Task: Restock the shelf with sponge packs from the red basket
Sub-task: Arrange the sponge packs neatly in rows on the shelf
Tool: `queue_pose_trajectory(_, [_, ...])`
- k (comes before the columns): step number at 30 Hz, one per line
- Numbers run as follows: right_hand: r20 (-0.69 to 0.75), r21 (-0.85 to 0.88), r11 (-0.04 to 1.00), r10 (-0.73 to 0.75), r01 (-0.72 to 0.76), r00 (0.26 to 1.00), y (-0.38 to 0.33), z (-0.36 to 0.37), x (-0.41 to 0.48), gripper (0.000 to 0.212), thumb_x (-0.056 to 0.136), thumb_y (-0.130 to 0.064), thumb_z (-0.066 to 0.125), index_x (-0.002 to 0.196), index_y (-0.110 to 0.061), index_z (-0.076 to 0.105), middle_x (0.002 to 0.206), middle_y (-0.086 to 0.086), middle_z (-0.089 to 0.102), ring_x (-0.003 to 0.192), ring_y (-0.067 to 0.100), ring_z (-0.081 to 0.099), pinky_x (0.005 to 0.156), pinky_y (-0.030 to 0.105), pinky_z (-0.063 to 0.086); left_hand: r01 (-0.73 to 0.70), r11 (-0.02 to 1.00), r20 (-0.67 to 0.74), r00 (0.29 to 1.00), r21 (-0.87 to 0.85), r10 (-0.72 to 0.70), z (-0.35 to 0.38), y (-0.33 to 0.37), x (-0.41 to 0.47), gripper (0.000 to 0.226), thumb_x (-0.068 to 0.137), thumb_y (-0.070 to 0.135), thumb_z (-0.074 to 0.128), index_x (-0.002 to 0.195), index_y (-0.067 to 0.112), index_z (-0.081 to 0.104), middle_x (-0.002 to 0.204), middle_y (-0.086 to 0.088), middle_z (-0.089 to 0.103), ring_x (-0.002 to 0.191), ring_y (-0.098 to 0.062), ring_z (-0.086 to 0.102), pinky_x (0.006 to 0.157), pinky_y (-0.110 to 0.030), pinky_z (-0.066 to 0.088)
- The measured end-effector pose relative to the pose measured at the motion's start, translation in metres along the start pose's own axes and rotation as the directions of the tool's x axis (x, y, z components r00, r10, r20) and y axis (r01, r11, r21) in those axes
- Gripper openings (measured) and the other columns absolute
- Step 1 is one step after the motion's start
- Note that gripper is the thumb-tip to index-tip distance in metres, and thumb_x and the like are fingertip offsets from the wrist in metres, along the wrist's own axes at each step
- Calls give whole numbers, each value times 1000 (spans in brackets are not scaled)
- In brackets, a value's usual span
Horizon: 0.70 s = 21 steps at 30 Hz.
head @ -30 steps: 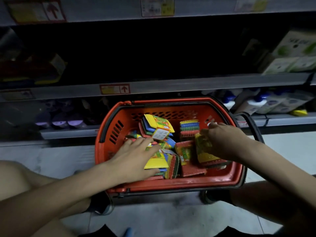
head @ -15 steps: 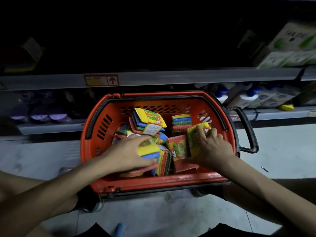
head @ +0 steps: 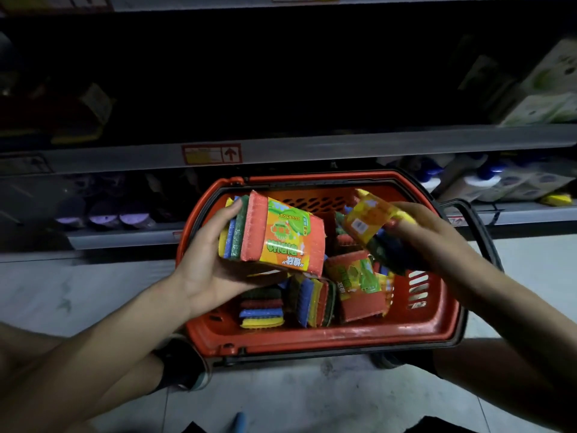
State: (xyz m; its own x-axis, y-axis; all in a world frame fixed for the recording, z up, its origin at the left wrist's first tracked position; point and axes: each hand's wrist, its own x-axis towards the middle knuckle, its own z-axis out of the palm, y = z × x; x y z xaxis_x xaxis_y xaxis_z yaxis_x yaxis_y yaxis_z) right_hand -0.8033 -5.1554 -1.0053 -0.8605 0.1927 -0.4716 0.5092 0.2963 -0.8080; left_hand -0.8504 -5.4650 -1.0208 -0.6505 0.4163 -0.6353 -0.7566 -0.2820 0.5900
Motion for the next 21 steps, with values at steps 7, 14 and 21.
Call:
queue_pose_trajectory(7, [176, 615, 760, 126, -209, 976, -17, -4, -8, 60, 91, -42, 49, 138, -5, 57, 131, 28, 66, 118, 46, 66, 107, 63, 44, -82, 997, -141, 987, -5, 80, -2, 3, 3, 54, 91, 58, 60, 129, 20, 71, 129, -16, 71, 121, -38, 66, 107, -62, 45])
queue_pose_trajectory(14, [179, 537, 830, 64, -152, 982, -30, 7, -11, 56, 99, -53, 45, 132, -12, 63, 121, 20, 73, 112, 39, 71, 94, 52, 54, -217, 973, -254, 939, 77, 229, 10, 6, 1, 40, 97, 51, 55, 120, 24, 73, 120, -9, 75, 116, -30, 69, 102, -56, 51])
queue_pose_trajectory(21, [18, 249, 962, -121, 112, 993, -36, 23, -11, 38, 93, -58, 59, 118, -32, 67, 117, 1, 74, 101, 22, 75, 93, 50, 58, -307, 907, -221, 901, 288, 374, 10, 2, 8, 42, 86, 40, 65, 126, 27, 67, 123, -9, 73, 107, -23, 71, 94, -47, 54])
